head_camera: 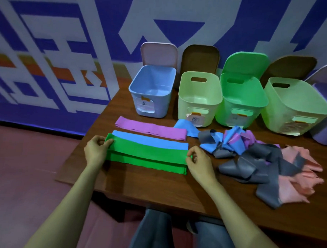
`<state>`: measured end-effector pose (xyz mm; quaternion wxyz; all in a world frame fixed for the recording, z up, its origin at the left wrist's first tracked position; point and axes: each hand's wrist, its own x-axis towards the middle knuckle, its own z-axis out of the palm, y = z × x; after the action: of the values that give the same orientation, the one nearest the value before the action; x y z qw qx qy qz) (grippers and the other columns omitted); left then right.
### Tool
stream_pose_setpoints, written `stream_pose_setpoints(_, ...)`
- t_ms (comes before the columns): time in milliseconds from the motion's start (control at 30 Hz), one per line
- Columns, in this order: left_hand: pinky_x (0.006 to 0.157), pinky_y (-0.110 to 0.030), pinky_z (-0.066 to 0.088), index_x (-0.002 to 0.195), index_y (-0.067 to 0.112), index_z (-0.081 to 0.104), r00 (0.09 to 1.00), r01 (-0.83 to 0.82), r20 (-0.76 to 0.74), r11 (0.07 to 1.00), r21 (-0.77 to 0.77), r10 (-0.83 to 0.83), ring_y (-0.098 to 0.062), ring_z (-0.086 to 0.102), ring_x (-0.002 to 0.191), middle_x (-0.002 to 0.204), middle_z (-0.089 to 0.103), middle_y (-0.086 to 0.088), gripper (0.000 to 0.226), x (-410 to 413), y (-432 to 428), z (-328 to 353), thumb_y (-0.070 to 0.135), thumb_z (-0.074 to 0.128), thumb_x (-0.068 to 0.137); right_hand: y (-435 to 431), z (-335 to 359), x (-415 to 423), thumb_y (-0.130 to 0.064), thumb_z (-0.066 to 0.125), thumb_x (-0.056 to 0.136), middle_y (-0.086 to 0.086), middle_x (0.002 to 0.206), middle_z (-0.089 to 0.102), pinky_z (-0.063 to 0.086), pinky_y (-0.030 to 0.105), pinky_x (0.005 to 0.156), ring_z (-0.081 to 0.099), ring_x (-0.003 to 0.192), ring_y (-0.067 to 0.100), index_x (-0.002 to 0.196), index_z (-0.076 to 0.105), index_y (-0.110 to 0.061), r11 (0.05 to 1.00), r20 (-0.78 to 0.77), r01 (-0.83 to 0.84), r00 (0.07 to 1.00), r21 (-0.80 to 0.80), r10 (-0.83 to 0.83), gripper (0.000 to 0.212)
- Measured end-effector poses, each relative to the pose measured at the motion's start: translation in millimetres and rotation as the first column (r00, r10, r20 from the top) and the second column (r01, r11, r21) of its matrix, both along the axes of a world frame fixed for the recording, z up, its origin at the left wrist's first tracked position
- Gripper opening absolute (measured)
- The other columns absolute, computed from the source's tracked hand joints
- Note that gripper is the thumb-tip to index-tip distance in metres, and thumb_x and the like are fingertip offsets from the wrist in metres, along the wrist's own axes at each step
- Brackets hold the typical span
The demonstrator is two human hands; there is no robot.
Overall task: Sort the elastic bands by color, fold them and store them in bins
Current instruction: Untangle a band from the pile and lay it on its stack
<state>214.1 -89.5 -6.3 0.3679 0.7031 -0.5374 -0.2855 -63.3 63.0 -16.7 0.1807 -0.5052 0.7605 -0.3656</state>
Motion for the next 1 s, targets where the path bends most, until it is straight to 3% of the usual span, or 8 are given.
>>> stream_pose_setpoints(233,0.072,-0.036,0.041,0.08,0.012,0.06,0.991,0.027,0.129,1.0,0.004,-0.028,-0.033,0.06,0.088,0.085,0.065,-0.01,0.019,22.3,4.0,-18.0,0.027,0.071,0.081,-2.1,-9.5,14.6,-0.008,0.057,0.084,-0.007,0.074,0.046,0.039,0.032,0.062,0.047,0.065,0.013,0.08,0.05,-0.017,0.99,-0.044,-0.037,0.998,0.136,0.043,0.012)
stream_pose_setpoints(433,0.071,-0.034,0.039,0.082,0.01,0.061,0.993,0.013,0.119,0.999,0.034,-0.017,-0.029,0.058,0.084,0.081,0.061,-0.006,0.019,25.0,4.7,-22.9,0.026,0.071,0.082,-0.9,-13.9,16.4,-0.008,0.058,0.084,-0.007,0.077,0.048,0.041,0.028,0.064,0.046,0.068,0.01,0.081,0.053,-0.017,0.981,-0.041,-0.066,0.996,0.18,0.074,0.01)
stream_pose_setpoints(667,0.07,-0.031,0.037,0.087,0.008,0.059,0.994,0.011,0.107,0.999,0.036,-0.015,-0.027,0.056,0.084,0.086,0.06,-0.007,0.016,28.4,3.5,-25.2,0.02,0.069,0.083,-1.0,-13.8,18.8,-0.01,0.058,0.085,-0.012,0.076,0.043,0.034,0.022,0.063,0.045,0.076,0.01,0.082,0.053,-0.019,0.98,-0.058,-0.065,0.995,0.188,0.077,0.011)
stream_pose_setpoints(800,0.074,-0.036,0.038,0.094,0.004,0.055,0.99,0.017,0.136,1.0,0.022,-0.02,-0.032,0.054,0.09,0.094,0.059,-0.015,0.025,27.1,7.1,-25.3,0.017,0.072,0.081,0.7,-13.1,23.4,-0.015,0.056,0.088,-0.011,0.08,0.041,0.029,0.017,0.059,0.043,0.084,0.011,0.084,0.05,-0.02,0.979,-0.126,-0.064,0.988,0.195,0.09,0.009)
stream_pose_setpoints(900,0.089,-0.048,0.038,0.107,-0.002,0.052,0.96,0.008,0.28,0.999,-0.041,0.004,-0.042,0.046,0.105,0.112,0.05,-0.025,0.043,26.4,12.1,-26.5,0.019,0.075,0.077,5.1,-12.2,26.6,-0.02,0.054,0.09,-0.004,0.095,0.039,0.034,0.02,0.066,0.044,0.087,0.011,0.091,0.051,-0.021,0.979,-0.217,-0.041,0.972,0.198,0.085,0.003)
stream_pose_setpoints(1000,0.087,-0.052,0.033,0.109,-0.001,0.054,0.855,0.055,0.518,0.993,-0.109,0.009,-0.042,0.043,0.105,0.11,0.05,-0.025,0.04,17.8,18.3,-24.9,0.018,0.072,0.079,9.3,-10.1,26.6,-0.022,0.051,0.093,-0.003,0.1,0.036,0.032,0.019,0.066,0.04,0.087,0.011,0.1,0.056,-0.016,0.984,-0.33,-0.048,0.938,0.173,0.103,0.01)
